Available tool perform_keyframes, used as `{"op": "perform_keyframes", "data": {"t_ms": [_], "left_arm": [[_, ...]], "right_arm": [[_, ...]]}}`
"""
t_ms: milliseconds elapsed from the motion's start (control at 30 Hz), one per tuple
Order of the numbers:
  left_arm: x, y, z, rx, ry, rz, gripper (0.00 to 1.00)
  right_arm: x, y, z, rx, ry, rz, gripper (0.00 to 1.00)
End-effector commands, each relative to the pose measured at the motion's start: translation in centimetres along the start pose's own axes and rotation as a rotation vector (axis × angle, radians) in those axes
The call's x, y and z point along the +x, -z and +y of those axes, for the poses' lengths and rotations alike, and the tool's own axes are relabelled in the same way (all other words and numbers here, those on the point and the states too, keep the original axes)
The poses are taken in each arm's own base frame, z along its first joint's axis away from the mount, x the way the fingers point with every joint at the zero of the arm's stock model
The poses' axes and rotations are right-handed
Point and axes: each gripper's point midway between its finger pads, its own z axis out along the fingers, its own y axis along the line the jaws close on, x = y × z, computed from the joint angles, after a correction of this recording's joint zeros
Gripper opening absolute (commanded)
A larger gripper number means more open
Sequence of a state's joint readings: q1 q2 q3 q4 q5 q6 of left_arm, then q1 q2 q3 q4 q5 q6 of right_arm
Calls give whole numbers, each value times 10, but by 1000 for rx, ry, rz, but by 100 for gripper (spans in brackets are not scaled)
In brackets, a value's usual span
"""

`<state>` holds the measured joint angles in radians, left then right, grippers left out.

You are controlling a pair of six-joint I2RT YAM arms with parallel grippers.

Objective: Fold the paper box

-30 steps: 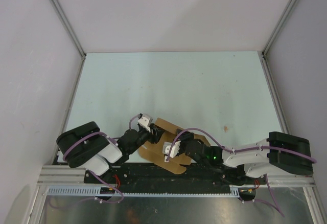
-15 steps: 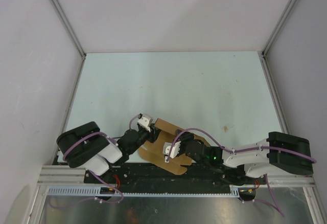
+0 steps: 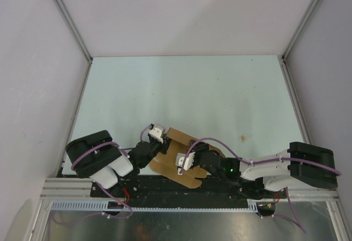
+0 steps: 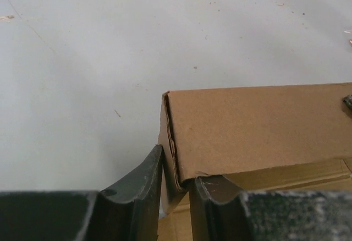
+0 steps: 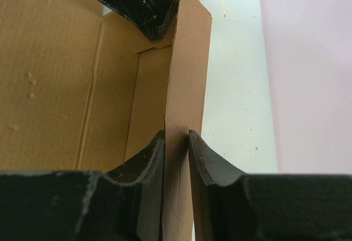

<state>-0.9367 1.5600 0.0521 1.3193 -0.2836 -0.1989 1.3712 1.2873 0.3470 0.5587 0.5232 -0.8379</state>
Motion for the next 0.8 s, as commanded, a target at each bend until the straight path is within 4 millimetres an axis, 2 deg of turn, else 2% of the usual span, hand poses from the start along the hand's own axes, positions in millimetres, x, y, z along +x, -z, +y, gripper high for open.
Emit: {"op": "perform_keyframes", "data": {"t_ms": [0,67,100,200,433,633,767], "left_arm": [[0,5,-3,-34,-20,-27,27],[-2,4,-8,-38,-37,-36,27],[-2,4,-3,-82,-41,-42,27],[-1,2,-5,-125,-61,-54,26],[3,-2,-17,-155,-86,-87,21],[-1,0,-14,-190,-77,-109,19],[-6,-1,-17,-183,-67,-128,24]], "right_arm": [[2,3,22,-81,-27,-20,26],[1,3,21,-81,-30,-23,26],[0,4,20,-79,-33,-27,26],[-1,4,20,-80,-39,-31,26],[0,4,23,-94,-44,-32,27],[-2,4,25,-101,-51,-40,26],[-2,3,26,-104,-55,-41,27]]}}
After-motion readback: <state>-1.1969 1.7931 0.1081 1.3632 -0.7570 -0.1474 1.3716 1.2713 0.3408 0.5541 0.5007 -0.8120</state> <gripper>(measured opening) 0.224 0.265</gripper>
